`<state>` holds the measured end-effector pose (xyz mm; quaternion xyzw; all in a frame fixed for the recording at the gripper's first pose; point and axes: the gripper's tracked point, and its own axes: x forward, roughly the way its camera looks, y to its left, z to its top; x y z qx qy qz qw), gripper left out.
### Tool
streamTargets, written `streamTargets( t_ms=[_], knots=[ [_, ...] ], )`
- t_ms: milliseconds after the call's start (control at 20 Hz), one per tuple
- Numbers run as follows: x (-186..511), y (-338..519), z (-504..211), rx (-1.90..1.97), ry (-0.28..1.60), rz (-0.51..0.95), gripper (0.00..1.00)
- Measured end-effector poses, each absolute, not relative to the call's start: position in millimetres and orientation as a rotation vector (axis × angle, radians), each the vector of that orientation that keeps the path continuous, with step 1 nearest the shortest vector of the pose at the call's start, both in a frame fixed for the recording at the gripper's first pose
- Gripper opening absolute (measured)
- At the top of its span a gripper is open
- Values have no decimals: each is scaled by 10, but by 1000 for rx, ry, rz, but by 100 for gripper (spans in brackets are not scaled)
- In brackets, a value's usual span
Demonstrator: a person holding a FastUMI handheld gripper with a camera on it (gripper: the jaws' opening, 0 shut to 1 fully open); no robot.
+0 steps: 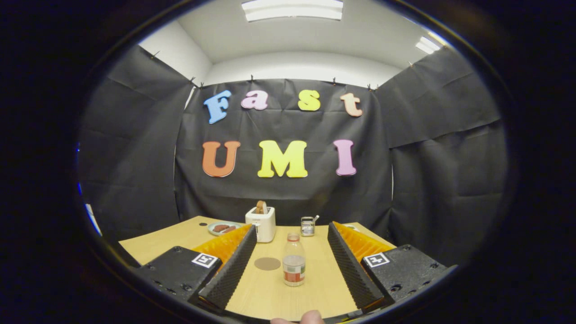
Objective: Take the bottle from table, then pour the juice into the cup, finally place the bottle on the coaster
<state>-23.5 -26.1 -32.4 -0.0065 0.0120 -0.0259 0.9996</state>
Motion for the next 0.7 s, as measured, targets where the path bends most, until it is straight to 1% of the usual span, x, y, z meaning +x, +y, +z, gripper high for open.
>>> streamTargets(
  t_ms=[150, 300, 500, 700],
  knots=[
    [-200, -275, -513, -14, 34, -54, 100],
    [-80, -183, -805, -4, 65, -20, 100],
    [254, -171, -1329, -28, 123, -14, 100],
    [587, -285, -1799, 3, 204, -44, 100]
  ],
)
